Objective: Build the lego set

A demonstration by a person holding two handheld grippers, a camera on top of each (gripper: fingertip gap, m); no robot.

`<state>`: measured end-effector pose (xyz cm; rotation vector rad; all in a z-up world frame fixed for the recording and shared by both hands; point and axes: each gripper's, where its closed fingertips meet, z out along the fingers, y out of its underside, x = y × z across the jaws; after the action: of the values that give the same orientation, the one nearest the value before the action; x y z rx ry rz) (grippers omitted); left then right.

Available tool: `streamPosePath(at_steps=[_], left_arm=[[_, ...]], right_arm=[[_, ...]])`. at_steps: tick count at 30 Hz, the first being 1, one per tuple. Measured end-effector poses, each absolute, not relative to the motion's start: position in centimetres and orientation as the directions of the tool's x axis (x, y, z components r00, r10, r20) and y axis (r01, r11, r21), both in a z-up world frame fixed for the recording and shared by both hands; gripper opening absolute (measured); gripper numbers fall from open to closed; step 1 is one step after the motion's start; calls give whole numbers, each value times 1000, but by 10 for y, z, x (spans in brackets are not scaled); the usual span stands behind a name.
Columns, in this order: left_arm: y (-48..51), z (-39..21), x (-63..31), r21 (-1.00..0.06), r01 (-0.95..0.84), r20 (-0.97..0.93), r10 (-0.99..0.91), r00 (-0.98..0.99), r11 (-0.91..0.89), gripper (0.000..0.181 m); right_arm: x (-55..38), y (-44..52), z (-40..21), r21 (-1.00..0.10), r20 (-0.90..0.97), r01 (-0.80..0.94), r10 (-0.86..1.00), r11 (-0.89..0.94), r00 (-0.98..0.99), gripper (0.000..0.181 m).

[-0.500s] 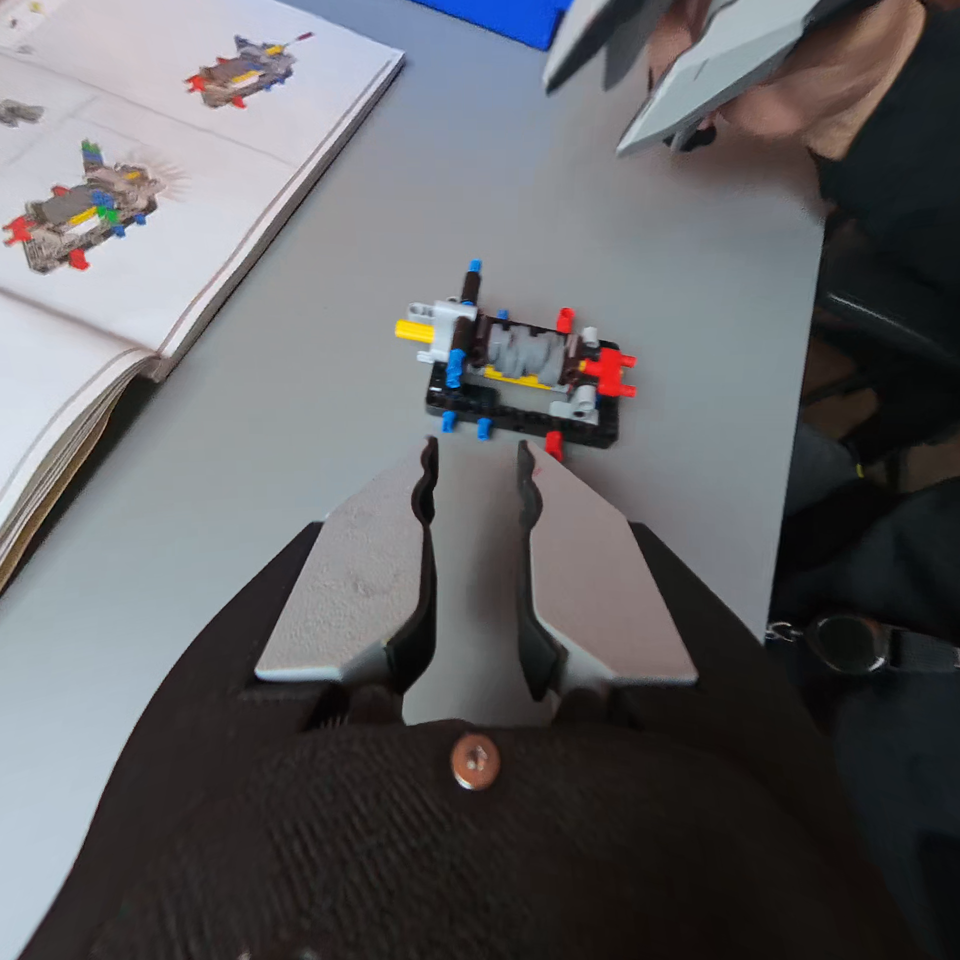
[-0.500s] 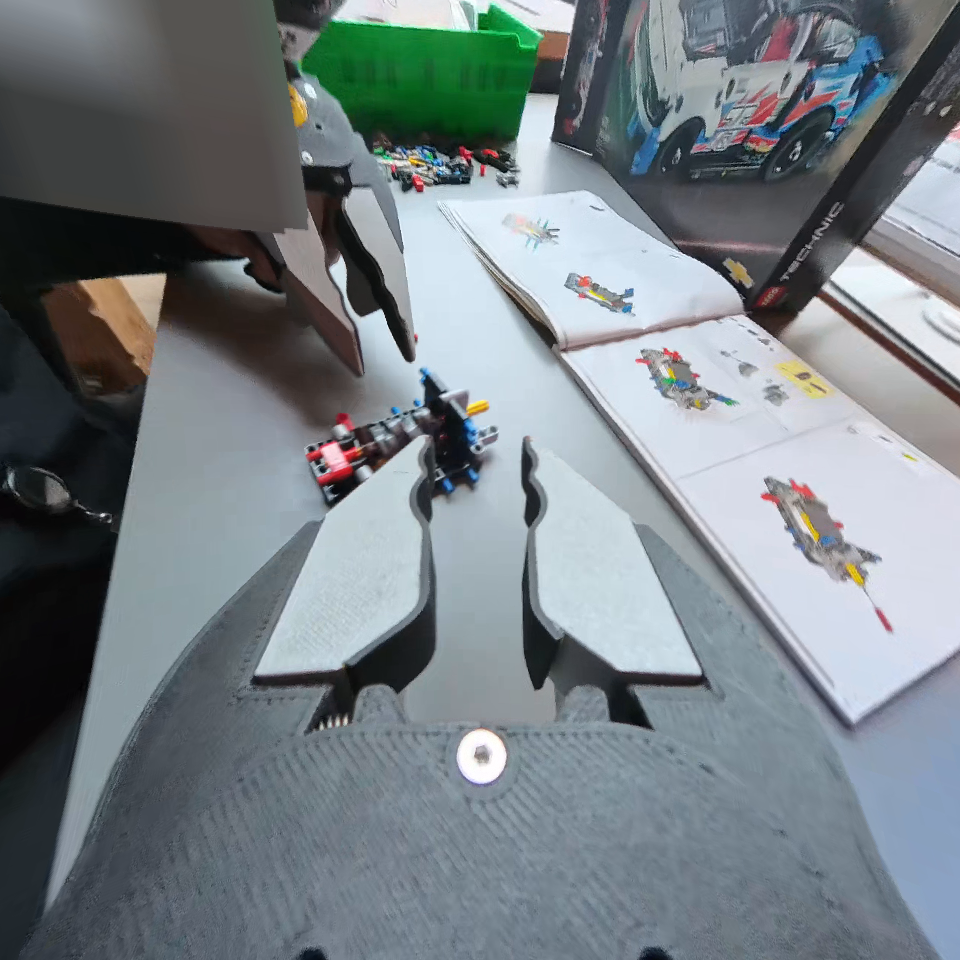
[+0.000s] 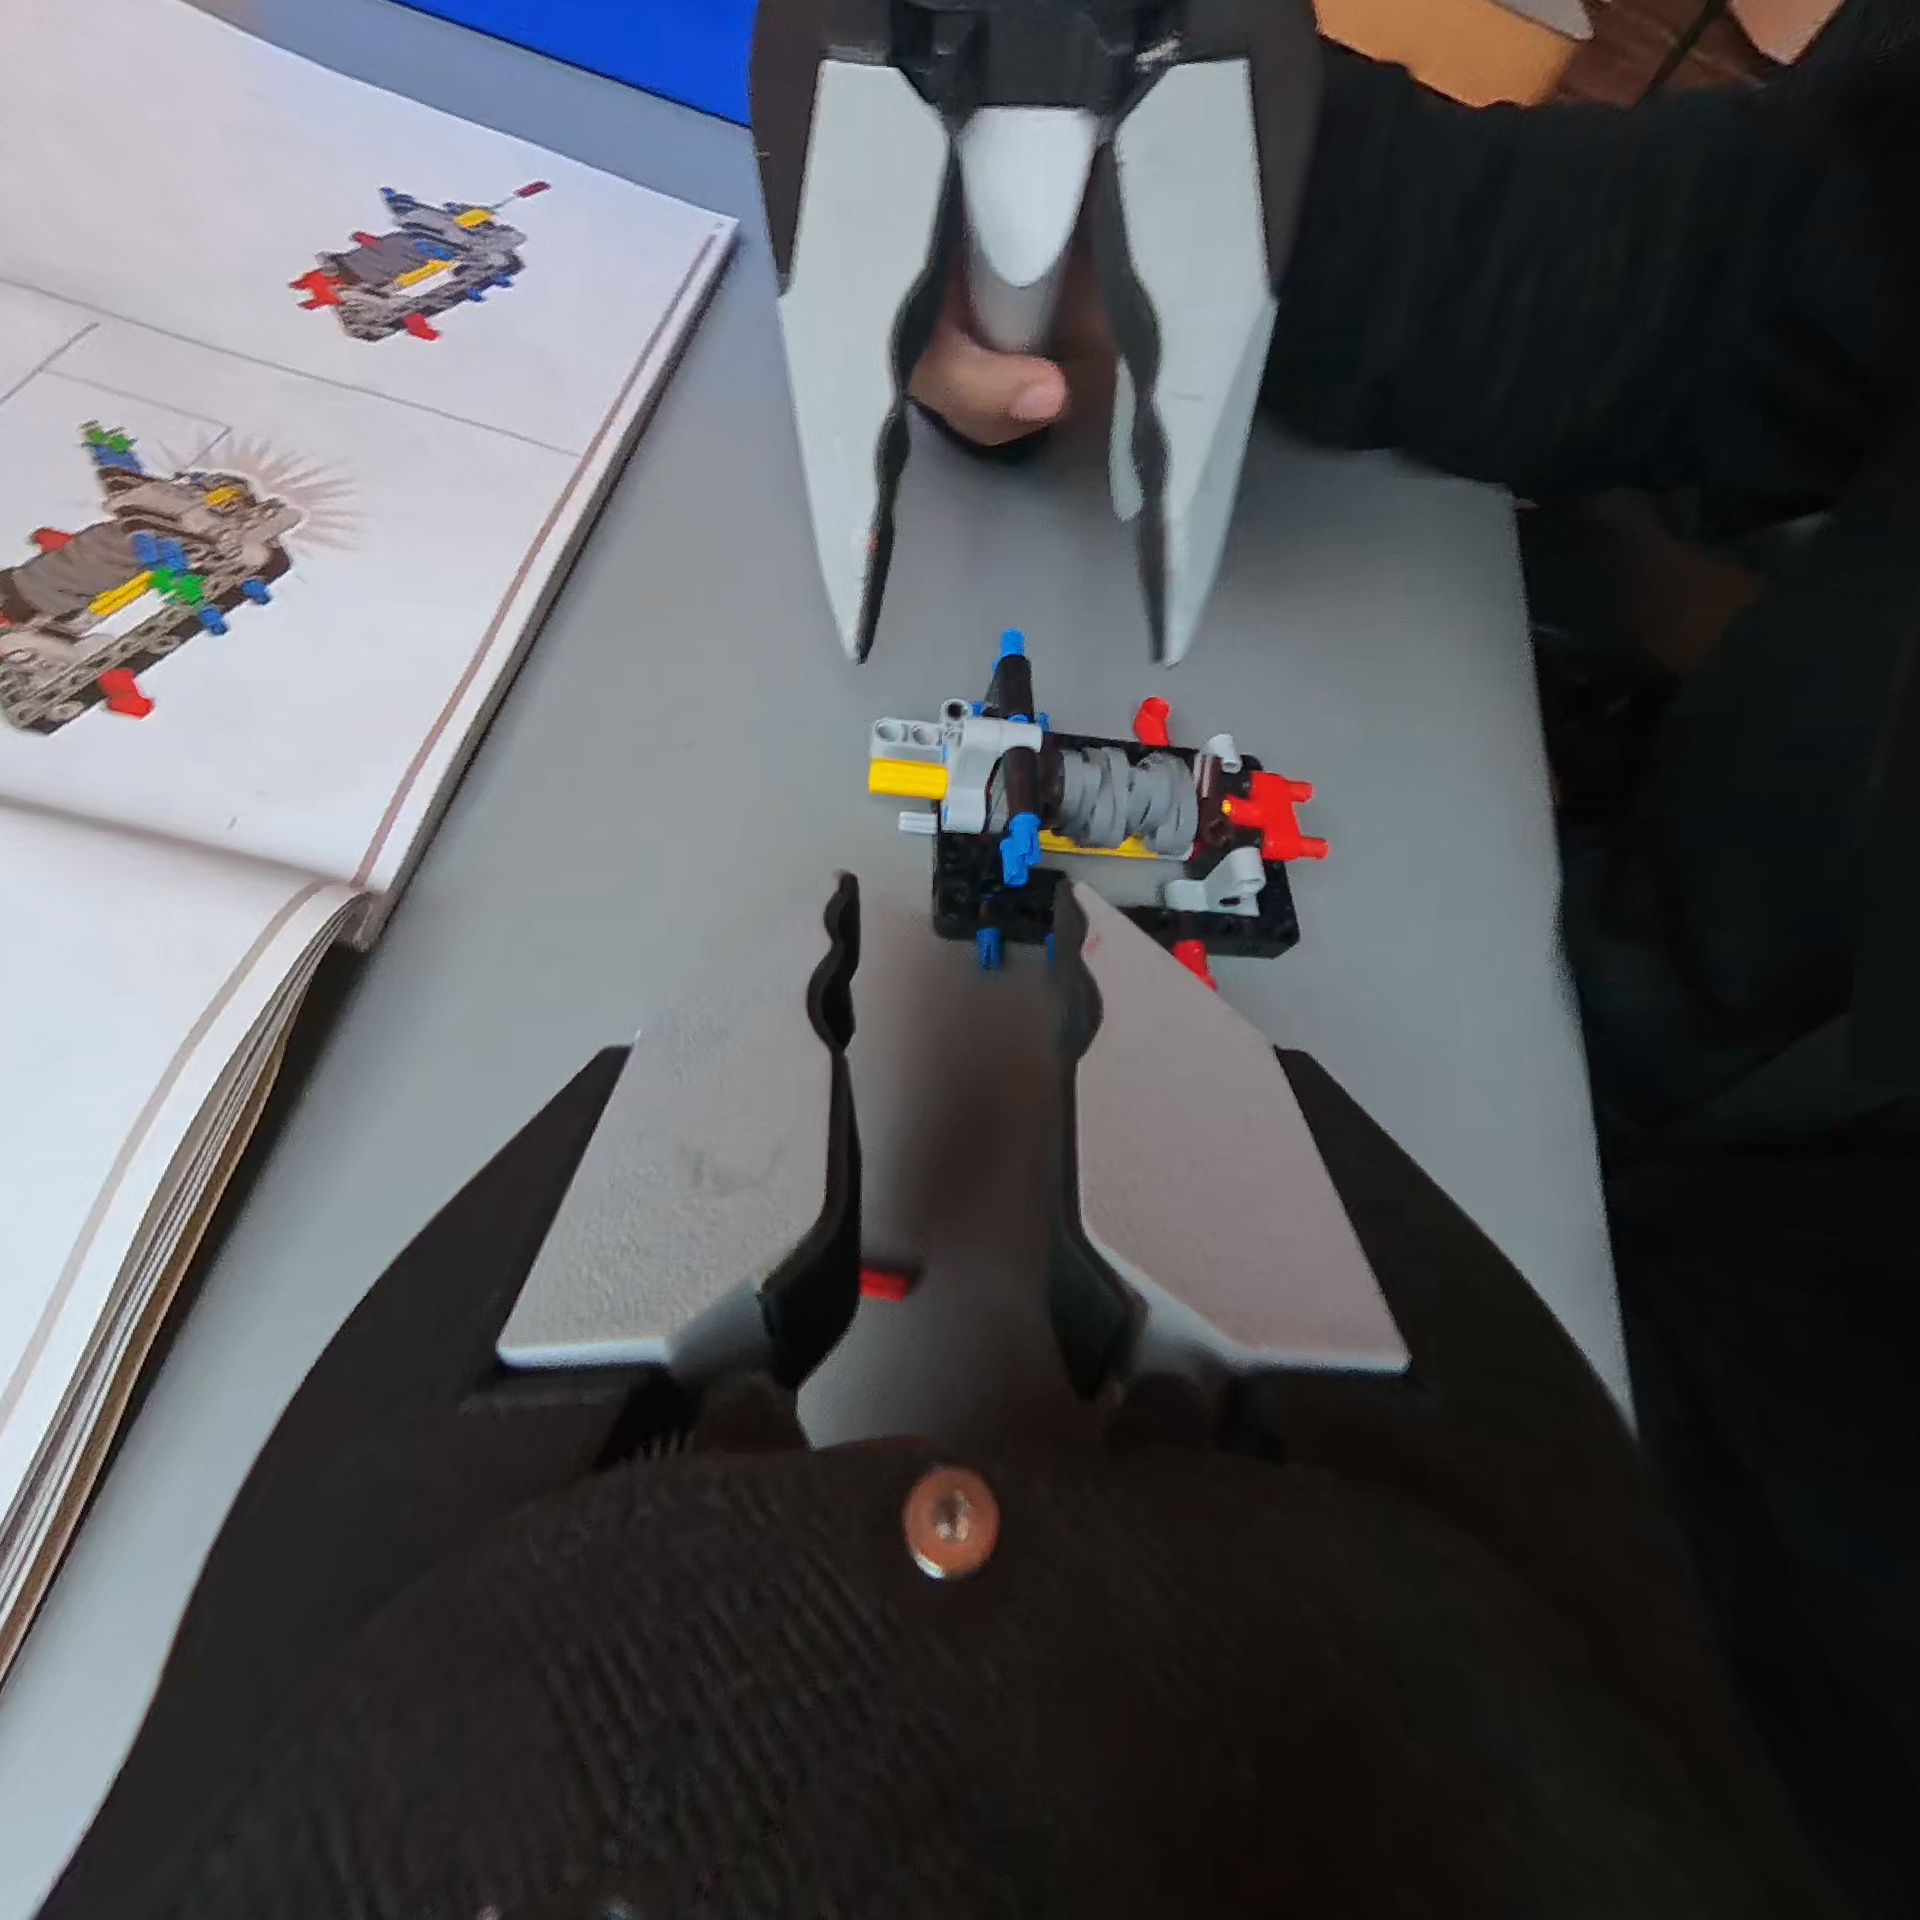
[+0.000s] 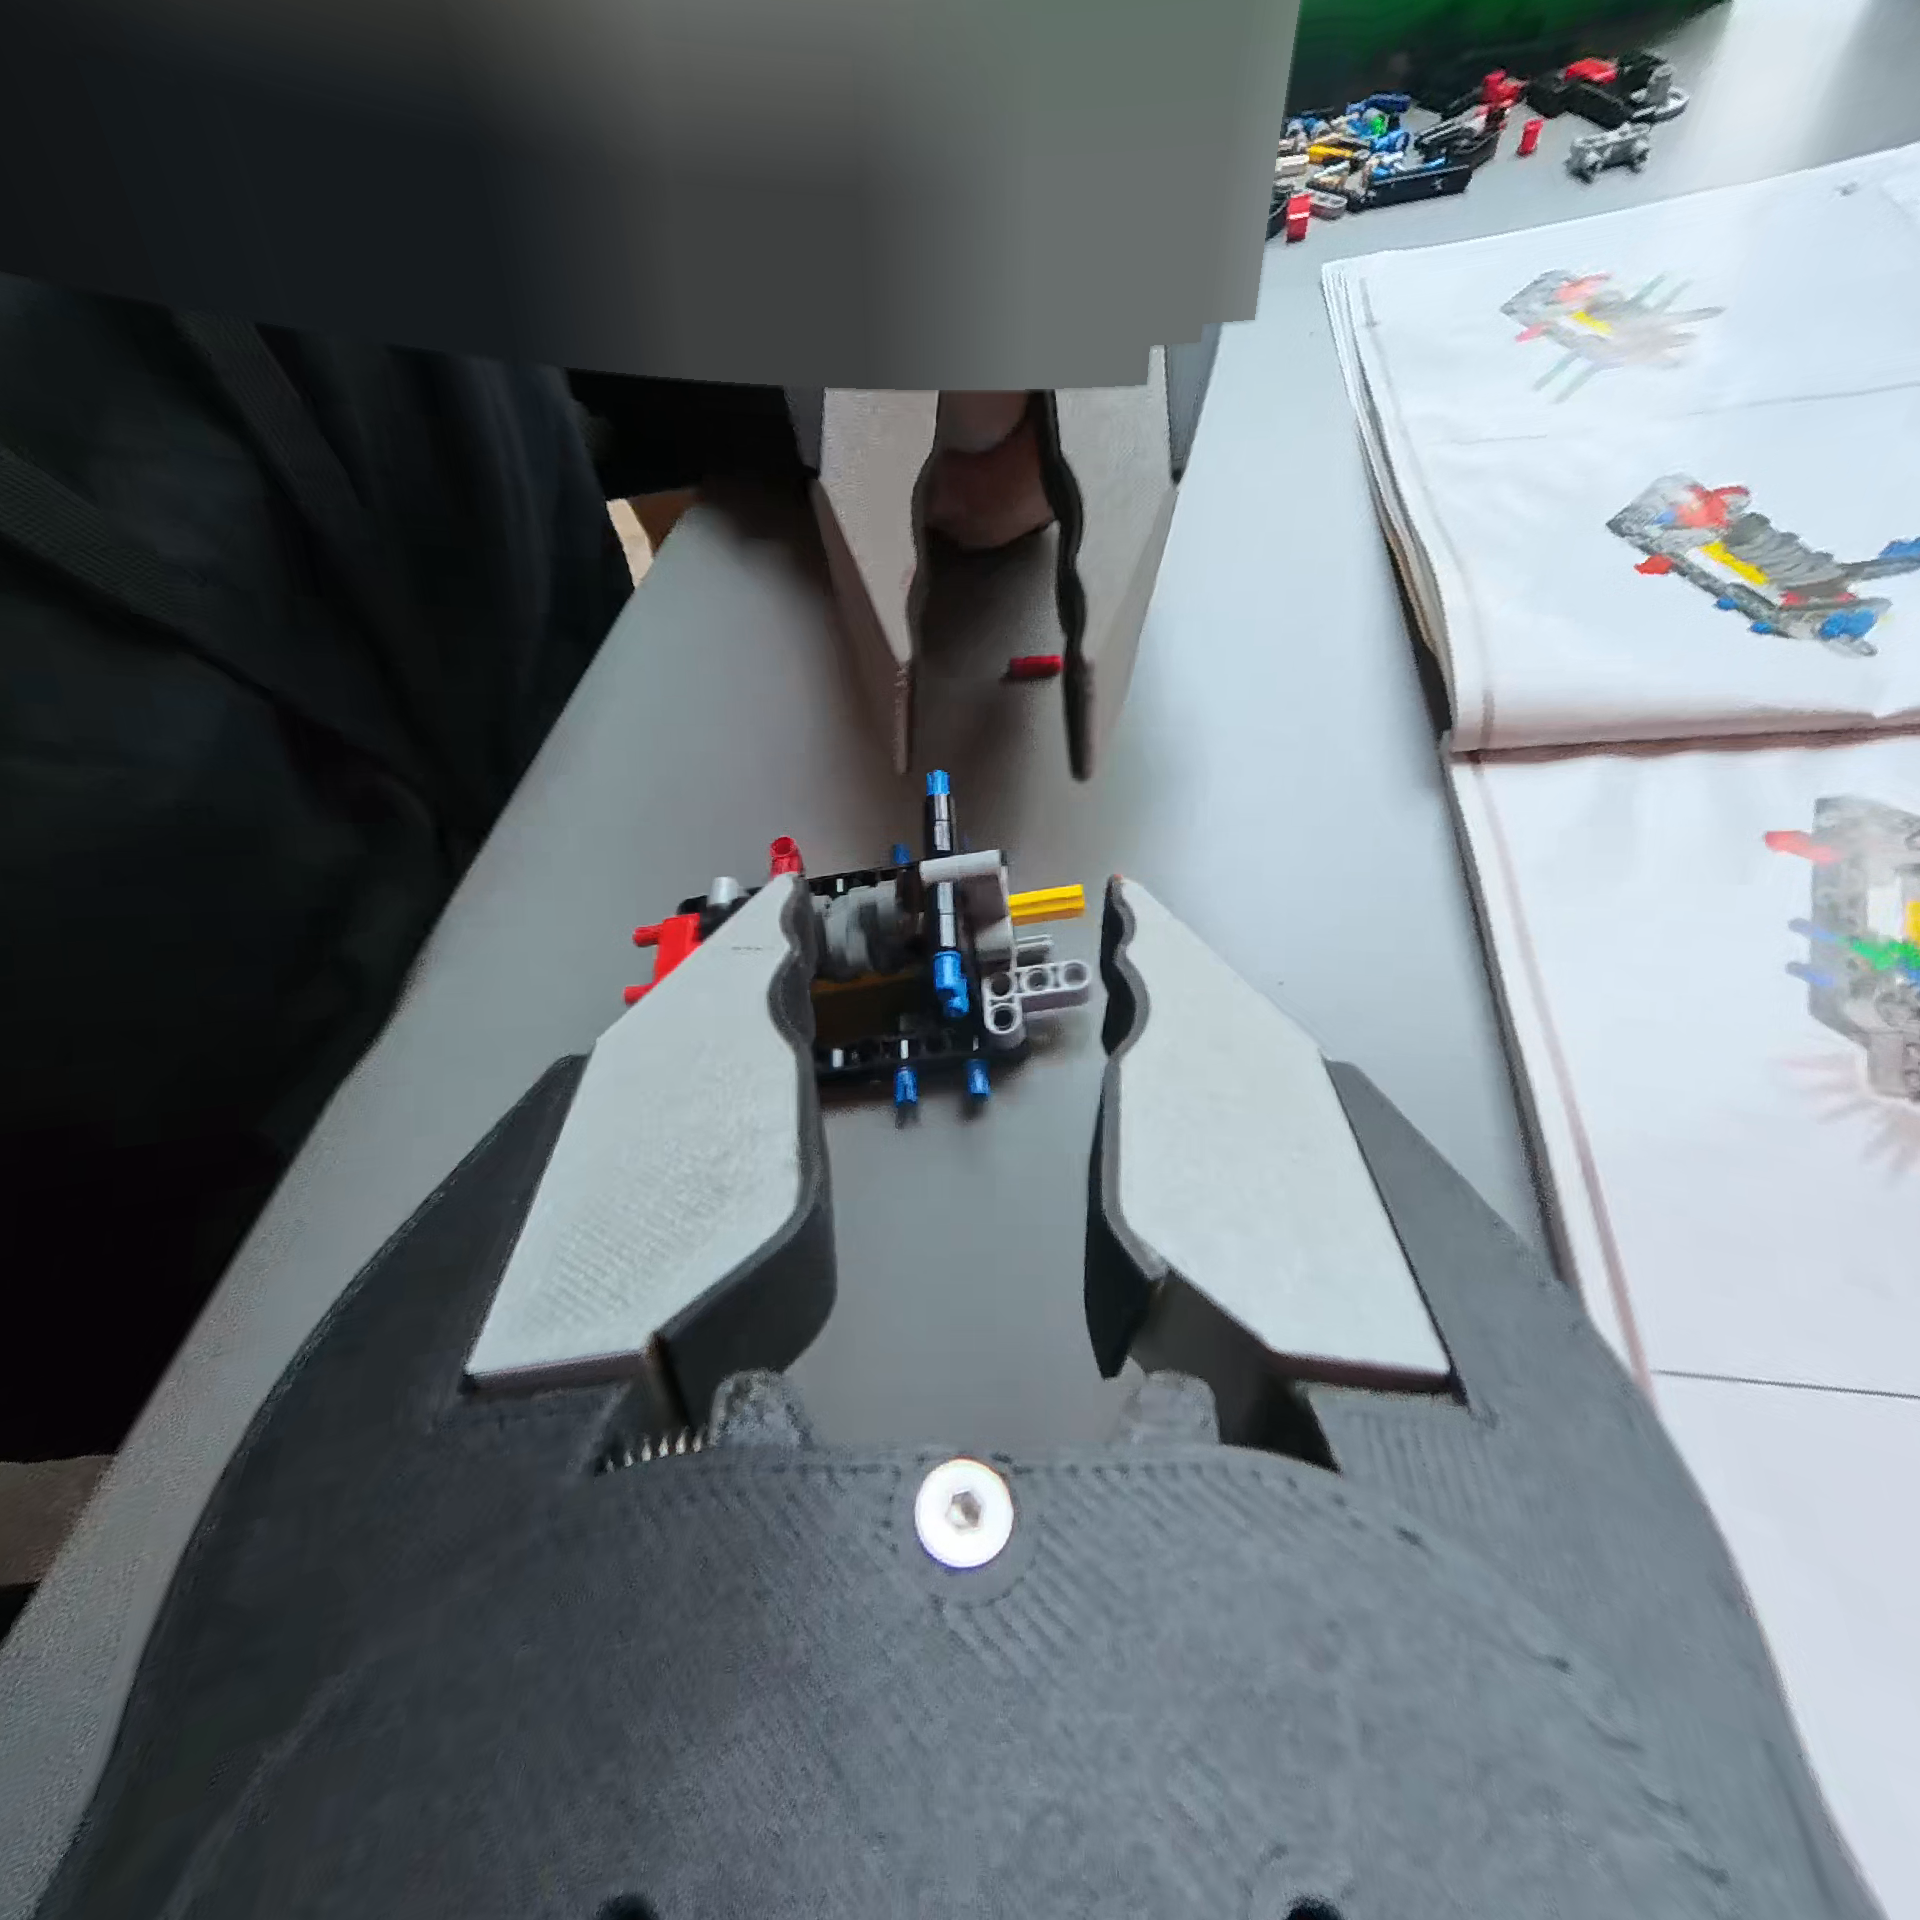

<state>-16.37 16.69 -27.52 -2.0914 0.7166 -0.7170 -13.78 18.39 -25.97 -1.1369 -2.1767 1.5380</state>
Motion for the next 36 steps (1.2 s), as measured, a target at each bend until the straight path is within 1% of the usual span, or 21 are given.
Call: streamPosePath(at_steps=[1, 6, 8, 12, 15, 17, 19, 21, 24, 25, 29, 34, 36], left_arm=[[168, -275, -159, -815, -240, 259, -702, 664, -528, 35], [176, -280, -151, -795, -271, 262, -710, 653, -543, 38], [177, -284, -148, -789, -306, 236, -721, 652, -534, 36], [178, -286, -145, -783, -341, 216, -741, 636, -520, 37], [179, -287, -145, -778, -338, 228, -739, 634, -530, 24], [179, -288, -144, -772, -342, 242, -746, 621, -536, 24], [180, -289, -145, -762, -336, 272, -744, 610, -554, 28], [179, -290, -143, -754, -341, 288, -750, 595, -561, 25], [179, -288, -142, -774, -367, 229, -768, 598, -516, 16], [180, -288, -143, -777, -370, 212, -766, 607, -508, 17], [178, -285, -152, -772, -334, 216, -718, 662, -541, 33], [147, -273, -159, -786, -306, 181, -674, 716, -536, 36], [132, -272, -149, -780, -292, 203, -666, 718, -553, 40]], right_arm=[[-140, 185, -261, -881, -210, 444, 710, 160, -672, 48], [-143, 187, -276, -845, -144, 448, 683, 291, -716, 51], [-143, 184, -283, -822, -140, 461, 666, 335, -733, 39], [-140, 179, -291, -793, -105, 437, 611, 425, -785, 42], [-143, 181, -290, -800, -75, 411, 608, 436, -790, 45], [-141, 180, -289, -803, -106, 418, 589, 424, -801, 42], [-139, 180, -289, -802, -123, 427, 583, 418, -803, 42], [-139, 180, -289, -802, -115, 421, 583, 423, -804, 41], [-139, 181, -289, -801, -130, 438, 596, 408, -793, 40], [-139, 182, -289, -801, -136, 445, 602, 401, -787, 40], [-140, 182, -289, -796, -158, 483, 646, 364, -747, 42], [-132, 189, -298, -755, -109, 545, 750, 364, -652, 40], [-130, 188, -299, -764, -55, 531, 784, 365, -618, 43]])
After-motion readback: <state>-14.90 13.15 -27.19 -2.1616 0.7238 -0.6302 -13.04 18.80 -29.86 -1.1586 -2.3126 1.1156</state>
